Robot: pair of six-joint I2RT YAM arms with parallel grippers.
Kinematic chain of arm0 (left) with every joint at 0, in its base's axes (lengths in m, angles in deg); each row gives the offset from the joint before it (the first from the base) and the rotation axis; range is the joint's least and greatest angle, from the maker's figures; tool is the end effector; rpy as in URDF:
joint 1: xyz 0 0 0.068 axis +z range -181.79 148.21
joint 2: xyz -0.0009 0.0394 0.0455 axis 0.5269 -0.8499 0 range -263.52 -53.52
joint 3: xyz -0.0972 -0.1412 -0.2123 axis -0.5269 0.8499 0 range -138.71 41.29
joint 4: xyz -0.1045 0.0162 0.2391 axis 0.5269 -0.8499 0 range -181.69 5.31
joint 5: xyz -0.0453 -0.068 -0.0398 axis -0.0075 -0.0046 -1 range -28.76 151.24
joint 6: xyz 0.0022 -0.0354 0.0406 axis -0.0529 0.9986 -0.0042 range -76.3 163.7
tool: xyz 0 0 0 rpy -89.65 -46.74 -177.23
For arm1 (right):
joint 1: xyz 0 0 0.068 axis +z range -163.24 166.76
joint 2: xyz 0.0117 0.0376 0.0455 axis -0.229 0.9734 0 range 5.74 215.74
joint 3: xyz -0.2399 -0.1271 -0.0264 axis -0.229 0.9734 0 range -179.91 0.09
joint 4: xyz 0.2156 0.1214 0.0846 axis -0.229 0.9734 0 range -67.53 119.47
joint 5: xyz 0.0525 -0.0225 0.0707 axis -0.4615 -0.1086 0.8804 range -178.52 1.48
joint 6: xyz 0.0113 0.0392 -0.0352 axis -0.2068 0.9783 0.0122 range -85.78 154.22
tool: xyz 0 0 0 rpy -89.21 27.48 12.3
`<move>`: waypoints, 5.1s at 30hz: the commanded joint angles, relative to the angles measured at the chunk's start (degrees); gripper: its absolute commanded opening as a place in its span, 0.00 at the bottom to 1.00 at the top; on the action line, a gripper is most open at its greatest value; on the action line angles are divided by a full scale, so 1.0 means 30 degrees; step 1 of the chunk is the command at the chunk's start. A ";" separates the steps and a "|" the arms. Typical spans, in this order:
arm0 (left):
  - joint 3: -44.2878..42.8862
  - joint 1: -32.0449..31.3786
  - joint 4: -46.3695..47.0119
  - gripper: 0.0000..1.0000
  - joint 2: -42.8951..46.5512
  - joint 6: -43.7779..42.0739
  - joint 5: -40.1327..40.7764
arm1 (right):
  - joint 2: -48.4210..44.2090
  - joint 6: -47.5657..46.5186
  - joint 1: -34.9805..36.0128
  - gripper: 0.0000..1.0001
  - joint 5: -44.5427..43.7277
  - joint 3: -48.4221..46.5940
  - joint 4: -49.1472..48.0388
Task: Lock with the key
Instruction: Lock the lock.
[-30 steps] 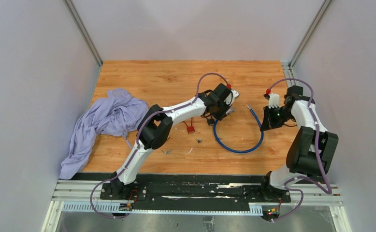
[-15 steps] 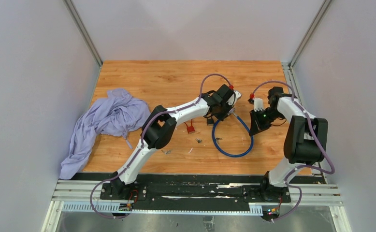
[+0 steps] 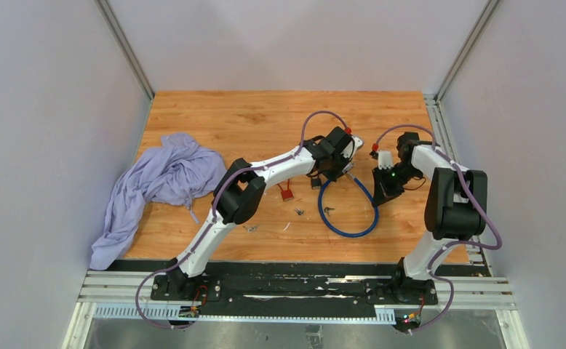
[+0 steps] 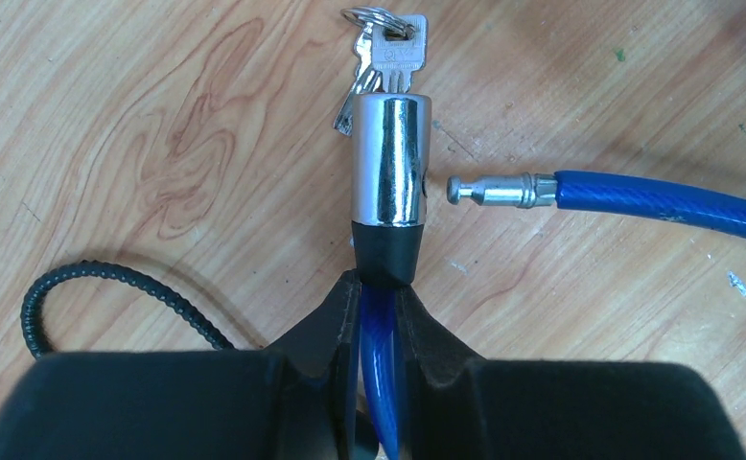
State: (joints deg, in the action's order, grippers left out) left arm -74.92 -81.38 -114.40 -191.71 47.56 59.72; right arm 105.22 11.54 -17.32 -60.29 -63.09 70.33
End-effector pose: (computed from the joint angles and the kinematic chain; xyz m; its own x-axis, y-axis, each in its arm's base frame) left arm 0.3458 -0.4074 0.1674 -0.5596 0.5533 -0.6170 0.7357 0.6745 -0.0623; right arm 0.3076 -0.0050 0.1724 -0.9212 -0.2749 -0.2754 -0.3691 0.8413 0.3949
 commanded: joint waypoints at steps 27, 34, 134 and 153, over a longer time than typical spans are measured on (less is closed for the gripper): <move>0.0563 -0.0787 0.0838 0.00 0.0194 -0.1724 0.0817 | 0.1573 0.1449 0.0708 0.01 0.0553 -0.2046 0.1069; 0.0869 -0.1523 0.1029 0.00 0.0390 -0.2670 0.2112 | 0.1732 0.2234 0.0714 0.01 0.1476 -0.2424 0.1099; 0.4480 0.1958 0.2997 0.53 0.5066 -0.0620 -0.8498 | -0.5463 0.0153 0.1417 0.01 0.5205 0.3128 -1.1348; 0.2776 0.2396 0.2482 0.54 0.4527 -0.0478 -0.8723 | -0.6133 -0.0772 0.1426 0.01 0.5851 0.3121 -1.0399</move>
State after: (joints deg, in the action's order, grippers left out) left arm -63.62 -75.13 -107.54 -178.47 45.88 34.36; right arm 88.04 10.62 -13.58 -45.89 -54.01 38.30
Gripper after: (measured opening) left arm 0.534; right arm 0.053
